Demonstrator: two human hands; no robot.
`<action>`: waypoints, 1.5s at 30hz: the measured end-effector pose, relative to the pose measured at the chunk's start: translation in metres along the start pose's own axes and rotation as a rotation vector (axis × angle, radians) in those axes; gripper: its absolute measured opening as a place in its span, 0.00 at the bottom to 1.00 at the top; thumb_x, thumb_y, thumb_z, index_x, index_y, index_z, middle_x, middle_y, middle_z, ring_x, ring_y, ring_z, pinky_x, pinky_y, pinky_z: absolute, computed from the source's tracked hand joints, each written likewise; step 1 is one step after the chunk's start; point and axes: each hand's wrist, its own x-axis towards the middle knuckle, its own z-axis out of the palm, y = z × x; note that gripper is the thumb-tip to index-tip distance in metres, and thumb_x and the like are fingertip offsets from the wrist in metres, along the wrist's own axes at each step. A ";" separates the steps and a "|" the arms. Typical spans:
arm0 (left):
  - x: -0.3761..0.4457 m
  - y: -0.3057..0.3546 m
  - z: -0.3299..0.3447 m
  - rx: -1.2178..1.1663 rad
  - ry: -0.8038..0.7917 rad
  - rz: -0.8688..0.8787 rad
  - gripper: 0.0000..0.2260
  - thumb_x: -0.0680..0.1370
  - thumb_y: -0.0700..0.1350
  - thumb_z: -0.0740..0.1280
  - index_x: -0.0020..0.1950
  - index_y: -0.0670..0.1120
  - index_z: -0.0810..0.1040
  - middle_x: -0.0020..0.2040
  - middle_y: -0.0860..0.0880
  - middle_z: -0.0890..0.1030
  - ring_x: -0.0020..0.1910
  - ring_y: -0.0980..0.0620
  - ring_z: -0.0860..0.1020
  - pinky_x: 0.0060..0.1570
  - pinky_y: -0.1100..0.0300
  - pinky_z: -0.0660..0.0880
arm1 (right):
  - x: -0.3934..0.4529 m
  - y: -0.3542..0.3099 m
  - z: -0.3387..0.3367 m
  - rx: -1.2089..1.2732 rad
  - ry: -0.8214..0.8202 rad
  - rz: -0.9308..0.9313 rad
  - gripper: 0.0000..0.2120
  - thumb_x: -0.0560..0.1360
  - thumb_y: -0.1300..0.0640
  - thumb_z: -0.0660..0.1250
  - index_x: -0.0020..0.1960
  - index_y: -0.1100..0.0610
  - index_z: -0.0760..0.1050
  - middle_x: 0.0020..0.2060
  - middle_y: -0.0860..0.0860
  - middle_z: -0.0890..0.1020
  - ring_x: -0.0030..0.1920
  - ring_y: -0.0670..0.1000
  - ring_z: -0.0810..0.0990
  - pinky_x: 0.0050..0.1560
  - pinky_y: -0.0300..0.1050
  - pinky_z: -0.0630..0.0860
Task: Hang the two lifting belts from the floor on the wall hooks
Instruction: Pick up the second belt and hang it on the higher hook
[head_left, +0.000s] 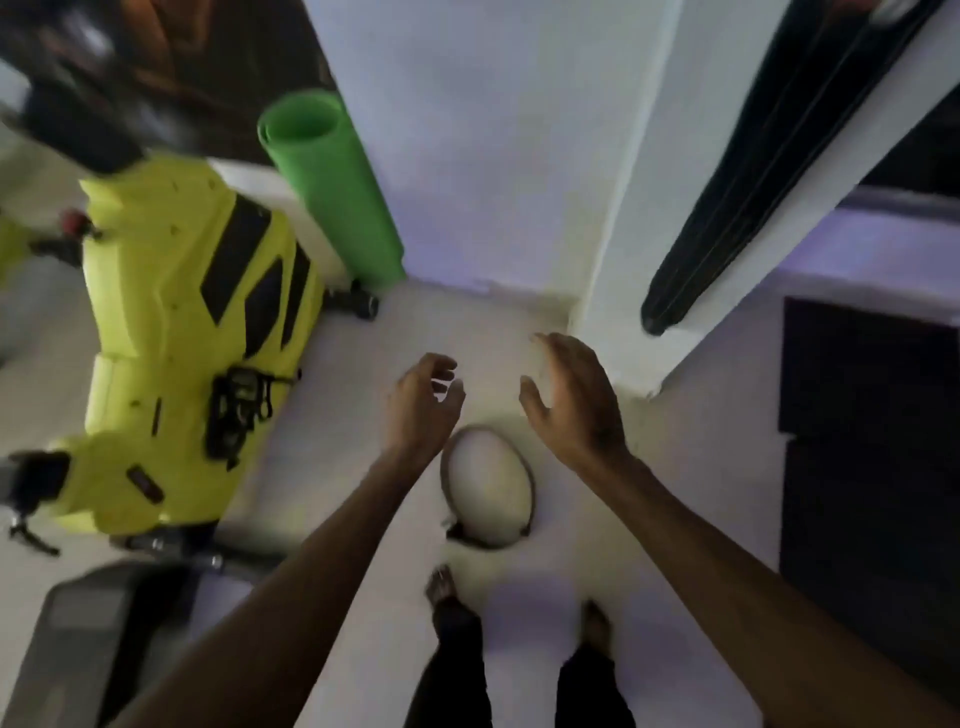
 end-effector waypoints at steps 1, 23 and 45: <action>-0.002 -0.036 0.011 0.001 -0.046 -0.053 0.08 0.77 0.41 0.70 0.56 0.46 0.80 0.50 0.48 0.86 0.47 0.47 0.85 0.49 0.55 0.79 | -0.016 0.005 0.035 -0.015 -0.074 0.017 0.23 0.75 0.53 0.63 0.67 0.62 0.71 0.61 0.60 0.78 0.63 0.61 0.75 0.64 0.54 0.74; -0.031 -0.624 0.358 0.164 -0.550 -0.626 0.06 0.77 0.47 0.65 0.50 0.47 0.78 0.52 0.46 0.85 0.54 0.41 0.82 0.55 0.48 0.78 | -0.290 0.205 0.675 -0.301 -0.808 0.283 0.16 0.74 0.66 0.67 0.61 0.65 0.75 0.45 0.66 0.82 0.45 0.66 0.82 0.42 0.53 0.77; -0.026 -0.136 0.090 -0.434 -0.006 -0.071 0.30 0.70 0.49 0.75 0.71 0.49 0.73 0.67 0.51 0.80 0.67 0.50 0.77 0.70 0.48 0.73 | -0.056 0.042 0.128 0.582 -0.432 0.367 0.08 0.75 0.69 0.64 0.49 0.58 0.77 0.42 0.57 0.85 0.45 0.59 0.83 0.48 0.51 0.77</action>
